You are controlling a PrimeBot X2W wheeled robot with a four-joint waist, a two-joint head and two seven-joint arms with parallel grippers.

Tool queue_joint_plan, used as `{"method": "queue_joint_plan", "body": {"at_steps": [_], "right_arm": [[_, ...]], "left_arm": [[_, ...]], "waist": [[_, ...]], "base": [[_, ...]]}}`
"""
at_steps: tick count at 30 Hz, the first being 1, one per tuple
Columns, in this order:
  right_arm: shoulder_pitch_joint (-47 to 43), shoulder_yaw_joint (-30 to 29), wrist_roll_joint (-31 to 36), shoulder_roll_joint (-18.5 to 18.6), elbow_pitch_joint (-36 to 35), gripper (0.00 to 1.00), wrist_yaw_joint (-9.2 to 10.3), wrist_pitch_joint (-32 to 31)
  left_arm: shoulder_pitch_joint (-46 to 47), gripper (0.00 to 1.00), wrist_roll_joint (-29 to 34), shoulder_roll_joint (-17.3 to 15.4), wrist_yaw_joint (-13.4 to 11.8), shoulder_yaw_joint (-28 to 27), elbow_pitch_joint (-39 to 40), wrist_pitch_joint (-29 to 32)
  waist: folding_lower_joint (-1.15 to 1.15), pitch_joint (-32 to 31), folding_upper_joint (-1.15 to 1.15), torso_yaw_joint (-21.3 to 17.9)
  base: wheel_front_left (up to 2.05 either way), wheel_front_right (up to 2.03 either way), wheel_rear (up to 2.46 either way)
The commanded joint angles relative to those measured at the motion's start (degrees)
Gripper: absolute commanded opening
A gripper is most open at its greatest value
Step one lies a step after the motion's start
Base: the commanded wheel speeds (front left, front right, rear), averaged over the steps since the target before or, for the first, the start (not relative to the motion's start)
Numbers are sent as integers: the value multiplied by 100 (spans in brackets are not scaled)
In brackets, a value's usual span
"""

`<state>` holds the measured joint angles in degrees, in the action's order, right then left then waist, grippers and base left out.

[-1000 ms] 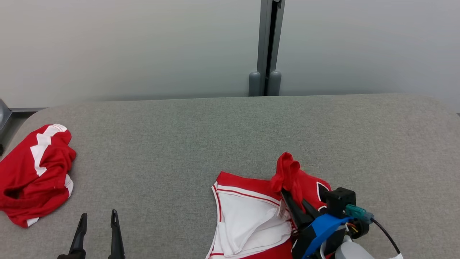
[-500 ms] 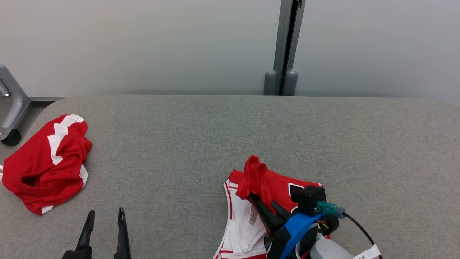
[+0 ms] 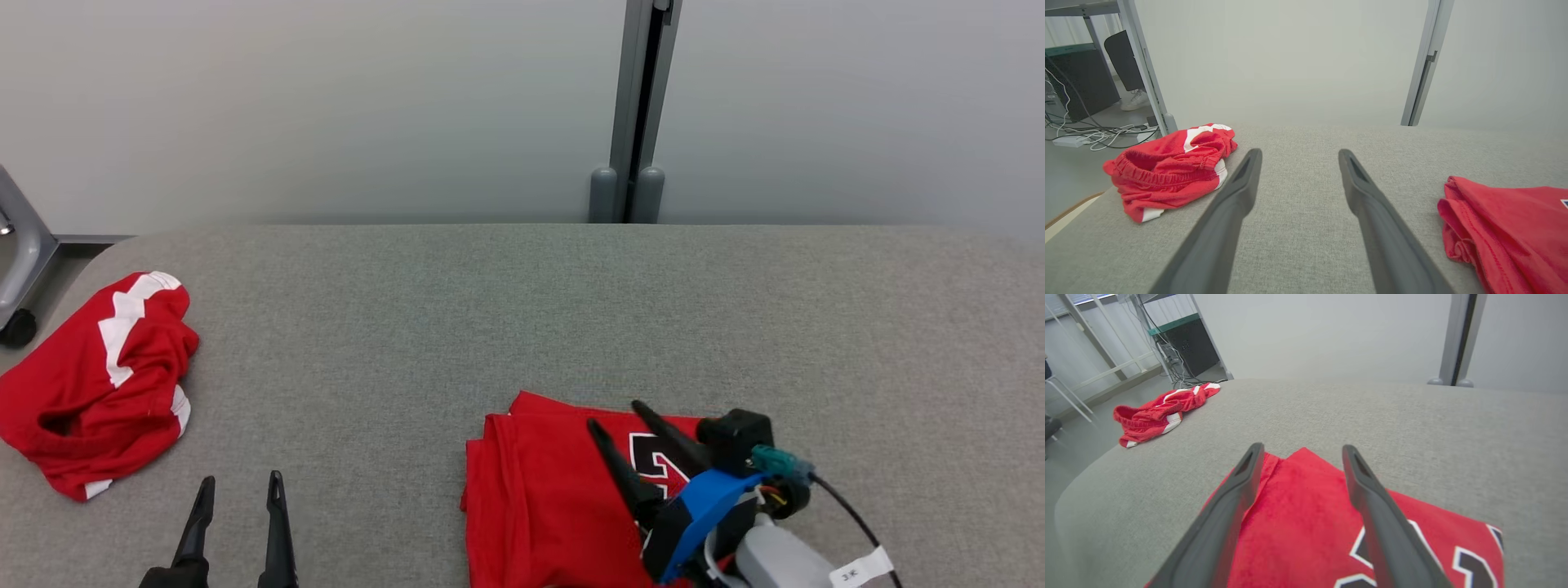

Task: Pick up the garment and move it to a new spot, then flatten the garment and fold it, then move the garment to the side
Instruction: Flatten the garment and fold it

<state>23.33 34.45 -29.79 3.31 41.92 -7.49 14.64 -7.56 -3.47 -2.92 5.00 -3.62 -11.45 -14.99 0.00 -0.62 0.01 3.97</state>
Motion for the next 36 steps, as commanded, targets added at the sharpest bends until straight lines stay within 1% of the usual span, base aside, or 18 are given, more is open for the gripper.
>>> {"method": "queue_joint_plan", "body": {"at_steps": [1,2,3,7,12,16,21,28,36], "right_arm": [[-6,-225,148,185,-49,100,-1,48],[-64,-355,235,245,-125,100,-1,56],[-202,-702,438,374,-425,100,-1,55],[-589,-1385,802,579,-1062,100,-1,55],[-1133,-2106,1150,522,-1765,100,-1,55],[-1550,-2528,1329,407,-2195,100,-1,55],[-1985,-2872,1534,281,-2496,100,-1,56],[-2457,-3167,1707,103,-2817,100,-1,57],[-2724,-3243,1948,-9,-3052,100,-1,38]], "left_arm": [[-18,100,-4,4,-31,-4,23,-26],[-31,100,-4,5,-32,-10,38,-26],[-38,100,-7,5,-39,-1,68,-26],[-67,100,-13,4,-65,15,96,-26],[-53,100,6,3,-78,35,115,-26],[-46,100,24,4,-87,81,128,-26],[-19,100,51,-9,-44,88,99,-26],[-41,100,91,-22,1,121,46,-26],[-71,100,77,-62,33,126,-6,-26]], "waist": [[0,-47,-1,-68],[0,-64,-1,-108],[0,-84,-1,-175],[0,-113,-1,-300],[0,-147,-1,-431],[0,-184,-1,-496],[0,-251,-1,-523],[0,-355,-1,-475],[0,-438,-1,-399]], "base": [[0,0,0],[0,0,0],[0,0,0],[0,0,0],[0,0,0],[0,0,0],[0,0,0],[0,0,0],[0,0,0]]}}
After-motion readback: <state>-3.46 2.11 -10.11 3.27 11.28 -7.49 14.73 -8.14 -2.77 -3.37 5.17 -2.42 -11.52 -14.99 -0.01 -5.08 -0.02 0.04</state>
